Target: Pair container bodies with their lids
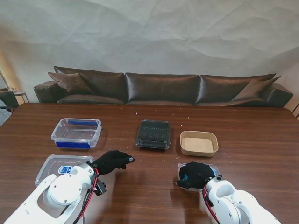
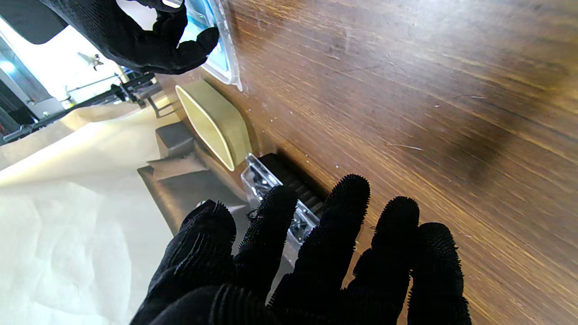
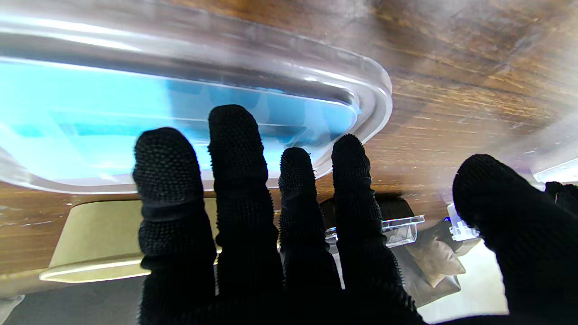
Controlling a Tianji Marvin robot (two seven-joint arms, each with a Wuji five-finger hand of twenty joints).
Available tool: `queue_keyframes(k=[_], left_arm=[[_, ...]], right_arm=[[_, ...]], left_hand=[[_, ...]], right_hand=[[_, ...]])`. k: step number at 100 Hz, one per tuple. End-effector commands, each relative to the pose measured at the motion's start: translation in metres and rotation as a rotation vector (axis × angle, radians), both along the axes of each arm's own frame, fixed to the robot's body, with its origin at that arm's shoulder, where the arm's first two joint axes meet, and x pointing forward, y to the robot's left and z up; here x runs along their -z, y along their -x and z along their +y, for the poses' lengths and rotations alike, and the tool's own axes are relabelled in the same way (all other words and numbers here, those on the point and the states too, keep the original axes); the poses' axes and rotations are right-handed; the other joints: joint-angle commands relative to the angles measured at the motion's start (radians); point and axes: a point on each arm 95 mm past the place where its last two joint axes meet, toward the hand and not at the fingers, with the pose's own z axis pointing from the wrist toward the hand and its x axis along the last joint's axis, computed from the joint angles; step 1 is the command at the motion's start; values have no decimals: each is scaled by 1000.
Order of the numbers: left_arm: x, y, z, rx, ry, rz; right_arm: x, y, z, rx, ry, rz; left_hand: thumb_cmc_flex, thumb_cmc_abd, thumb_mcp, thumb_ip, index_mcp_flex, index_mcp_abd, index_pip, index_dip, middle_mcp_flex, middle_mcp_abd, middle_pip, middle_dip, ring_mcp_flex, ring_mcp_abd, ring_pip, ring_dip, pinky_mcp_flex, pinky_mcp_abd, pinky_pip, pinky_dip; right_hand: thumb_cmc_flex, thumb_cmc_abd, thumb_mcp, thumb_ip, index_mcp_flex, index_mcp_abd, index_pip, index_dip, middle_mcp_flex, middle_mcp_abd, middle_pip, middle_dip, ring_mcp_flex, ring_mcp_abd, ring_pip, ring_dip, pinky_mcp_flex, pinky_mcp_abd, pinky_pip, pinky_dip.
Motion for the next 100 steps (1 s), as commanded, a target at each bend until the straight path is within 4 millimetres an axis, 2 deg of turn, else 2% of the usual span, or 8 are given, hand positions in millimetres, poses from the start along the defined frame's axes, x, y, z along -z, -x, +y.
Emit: queue_keyframes(k=[1,37,100], left_arm=[[2,3,-2,13,3,20],[0,5,2,8,-4,15],[-1,6,7,7,-12,10]], right_arm=[[18,11,0,-10,24,64],[24,15,11,-25,-14,82],[25,17,37,-37,-78,113]], left_hand=[[-17,45,-14,-10,29,7,6,7,-8,15,2,-5,-27,2,-8,-8,-19,-47,-26,-14],[-17,44,-14,-11,30,6,6,9,-9,14,1,-5,-27,2,-8,-8,-19,-47,-28,-12],[-17,44,-14,-11,29,7,5,10,-9,14,1,-5,-27,-1,-8,-9,-18,-47,-29,-10]], right_hand=[[-21,32,-18,-6,-12,-15,-4,-31,73,-10,-73,-86,-18,4,-4,-5,-355,-24,38,13],[-21,25,-7,-7,-6,-17,-8,-40,167,3,-179,-151,-4,7,-31,-7,-348,-22,38,11],[-19,24,7,-9,-2,-8,-6,-49,203,27,-210,-183,-4,5,-9,9,-348,-16,62,24]])
